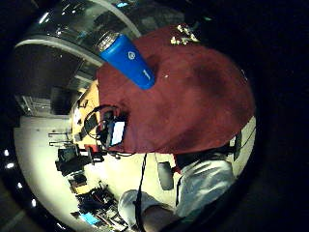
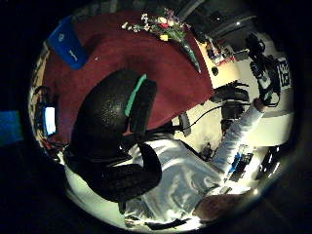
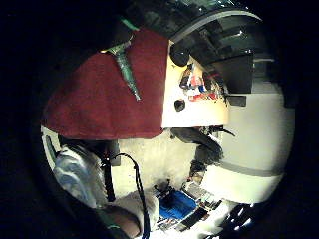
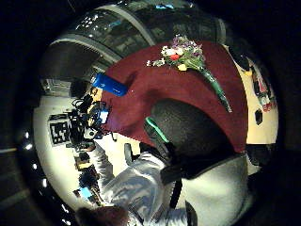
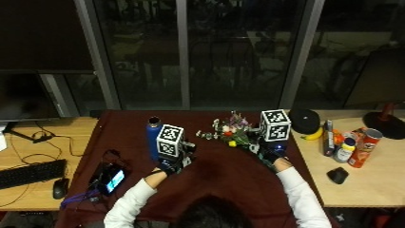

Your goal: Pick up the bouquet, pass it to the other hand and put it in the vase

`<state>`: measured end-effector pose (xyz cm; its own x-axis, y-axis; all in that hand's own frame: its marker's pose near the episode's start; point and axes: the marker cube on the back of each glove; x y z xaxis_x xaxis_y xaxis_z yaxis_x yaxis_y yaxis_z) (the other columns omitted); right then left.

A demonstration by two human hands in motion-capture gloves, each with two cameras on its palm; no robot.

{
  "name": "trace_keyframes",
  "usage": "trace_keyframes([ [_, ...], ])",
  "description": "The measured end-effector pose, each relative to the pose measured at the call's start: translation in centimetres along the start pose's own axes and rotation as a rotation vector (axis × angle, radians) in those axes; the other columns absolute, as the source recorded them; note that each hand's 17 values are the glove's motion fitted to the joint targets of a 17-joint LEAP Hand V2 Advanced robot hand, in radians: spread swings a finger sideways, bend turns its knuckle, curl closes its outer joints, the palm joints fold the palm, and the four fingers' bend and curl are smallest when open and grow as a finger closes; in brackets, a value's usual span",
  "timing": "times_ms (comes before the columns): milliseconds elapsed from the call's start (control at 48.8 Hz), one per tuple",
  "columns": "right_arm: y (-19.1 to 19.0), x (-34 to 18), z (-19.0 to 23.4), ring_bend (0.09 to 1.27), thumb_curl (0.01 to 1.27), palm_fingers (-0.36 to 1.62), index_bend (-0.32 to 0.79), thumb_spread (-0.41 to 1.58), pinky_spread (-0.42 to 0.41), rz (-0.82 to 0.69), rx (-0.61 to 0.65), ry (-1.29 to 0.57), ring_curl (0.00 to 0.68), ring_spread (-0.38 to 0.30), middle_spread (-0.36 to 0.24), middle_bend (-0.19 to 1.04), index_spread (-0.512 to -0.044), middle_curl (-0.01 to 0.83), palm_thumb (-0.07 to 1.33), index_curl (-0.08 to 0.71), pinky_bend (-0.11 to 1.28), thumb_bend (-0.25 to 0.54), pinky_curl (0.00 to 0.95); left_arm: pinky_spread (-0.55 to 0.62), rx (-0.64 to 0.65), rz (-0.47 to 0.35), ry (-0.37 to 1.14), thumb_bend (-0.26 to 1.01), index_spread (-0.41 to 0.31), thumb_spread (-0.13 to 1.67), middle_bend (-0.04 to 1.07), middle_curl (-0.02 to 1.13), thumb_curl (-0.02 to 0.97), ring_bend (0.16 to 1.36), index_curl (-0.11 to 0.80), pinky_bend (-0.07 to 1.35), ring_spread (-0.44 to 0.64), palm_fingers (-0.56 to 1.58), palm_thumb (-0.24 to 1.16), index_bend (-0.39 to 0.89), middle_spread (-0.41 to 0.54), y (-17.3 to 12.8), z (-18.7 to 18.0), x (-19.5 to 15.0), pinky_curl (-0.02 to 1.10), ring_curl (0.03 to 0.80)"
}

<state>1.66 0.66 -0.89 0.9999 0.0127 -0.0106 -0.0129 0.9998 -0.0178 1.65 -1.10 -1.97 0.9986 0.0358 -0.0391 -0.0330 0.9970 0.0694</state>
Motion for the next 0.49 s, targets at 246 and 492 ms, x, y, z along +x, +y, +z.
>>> trace_keyframes([
  [246, -0.7, 1.5, -0.6, 0.59, 0.25, 0.36, 0.07, 1.11, 0.278, 0.059, -0.026, -0.037, 0.289, 0.110, 0.041, 0.29, -0.262, 0.311, 0.41, 0.127, 0.67, -0.011, 0.331, 0.15, 0.019, 0.055, 0.003, -0.02, -0.025, 1.14, 0.19, 0.33, 0.253, 0.49, 0.240, 0.33, 0.16, 0.43, 0.22, 0.09, 0.073, 0.5, -0.9, 1.3, 0.33, 0.296],
  [492, -3.9, 4.3, 0.2, 0.64, 0.27, 0.37, 0.07, 1.07, 0.268, 0.112, -0.064, -0.178, 0.318, 0.086, 0.045, 0.29, -0.227, 0.339, 0.38, 0.117, 0.69, -0.036, 0.349, 0.16, 0.008, 0.104, -0.109, -0.02, -0.020, 1.13, 0.19, 0.36, 0.268, 0.51, 0.233, 0.35, 0.17, 0.41, 0.21, 0.12, 0.083, 2.0, -2.0, 1.7, 0.34, 0.307],
])
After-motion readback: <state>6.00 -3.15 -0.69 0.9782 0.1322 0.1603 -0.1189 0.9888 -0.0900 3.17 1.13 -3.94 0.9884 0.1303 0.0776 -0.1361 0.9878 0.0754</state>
